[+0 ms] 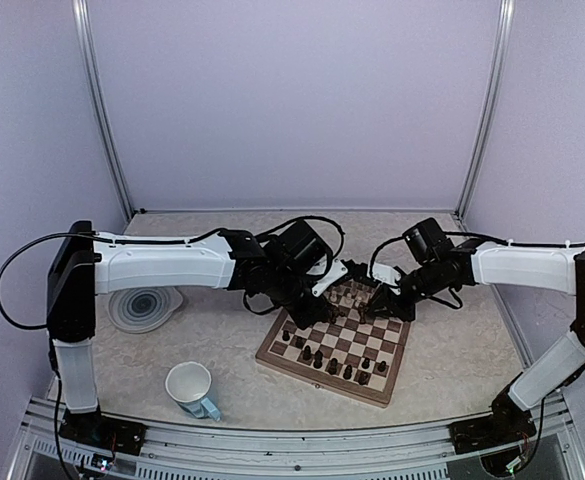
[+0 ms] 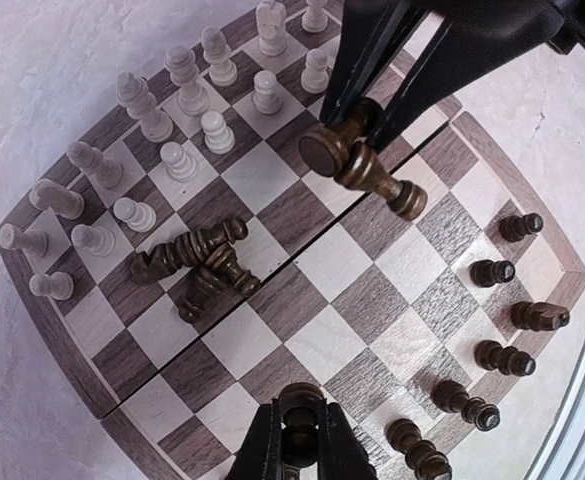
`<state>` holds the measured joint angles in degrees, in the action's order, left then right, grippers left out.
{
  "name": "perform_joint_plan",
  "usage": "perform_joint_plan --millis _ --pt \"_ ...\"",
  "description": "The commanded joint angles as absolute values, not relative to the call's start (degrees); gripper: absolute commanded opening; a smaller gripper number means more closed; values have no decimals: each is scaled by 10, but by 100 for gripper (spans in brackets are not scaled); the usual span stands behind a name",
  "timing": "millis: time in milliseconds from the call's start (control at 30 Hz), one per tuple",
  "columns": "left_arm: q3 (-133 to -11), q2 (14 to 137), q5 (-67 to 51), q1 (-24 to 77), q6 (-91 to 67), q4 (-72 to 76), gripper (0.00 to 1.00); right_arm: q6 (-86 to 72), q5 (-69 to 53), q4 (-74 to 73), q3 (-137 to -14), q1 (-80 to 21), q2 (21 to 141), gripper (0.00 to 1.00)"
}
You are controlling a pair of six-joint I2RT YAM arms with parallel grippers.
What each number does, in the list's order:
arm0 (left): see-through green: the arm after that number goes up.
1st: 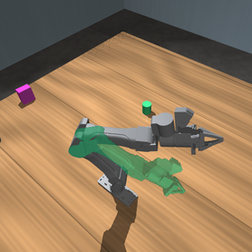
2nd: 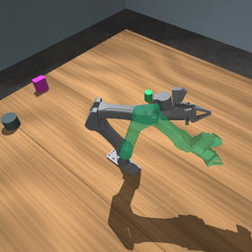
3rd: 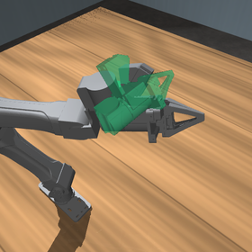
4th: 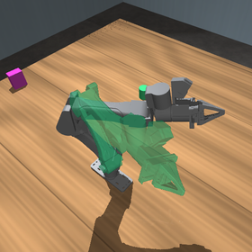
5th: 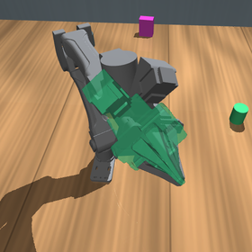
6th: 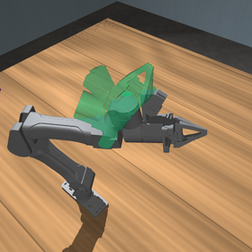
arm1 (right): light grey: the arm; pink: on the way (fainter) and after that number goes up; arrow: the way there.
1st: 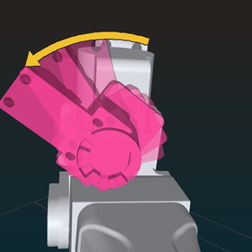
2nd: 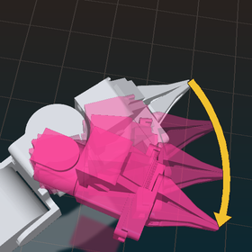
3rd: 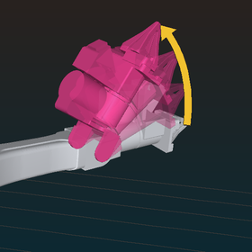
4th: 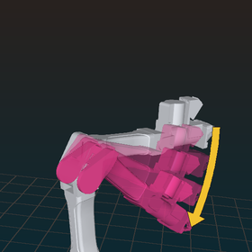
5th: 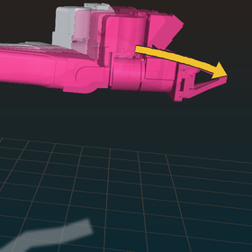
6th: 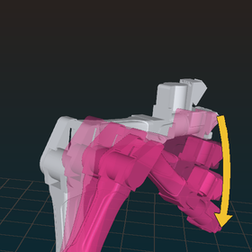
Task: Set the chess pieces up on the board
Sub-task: Place the pawn at f7.
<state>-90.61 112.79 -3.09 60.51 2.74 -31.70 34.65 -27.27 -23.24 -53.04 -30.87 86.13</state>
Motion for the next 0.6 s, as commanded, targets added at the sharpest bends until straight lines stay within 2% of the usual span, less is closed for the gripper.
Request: perform_joint_plan --millis 0,333,567 --pt "-929 1155 -26 614 55 -366 2 345 -278 -223 -529 -303 845 0" --pt "-940 1171 -26 617 63 -392 0 346 -280 -225 -529 -303 845 0" --pt "-903 1115 -34 599 31 -349 0 347 -292 -227 -525 -301 842 0"
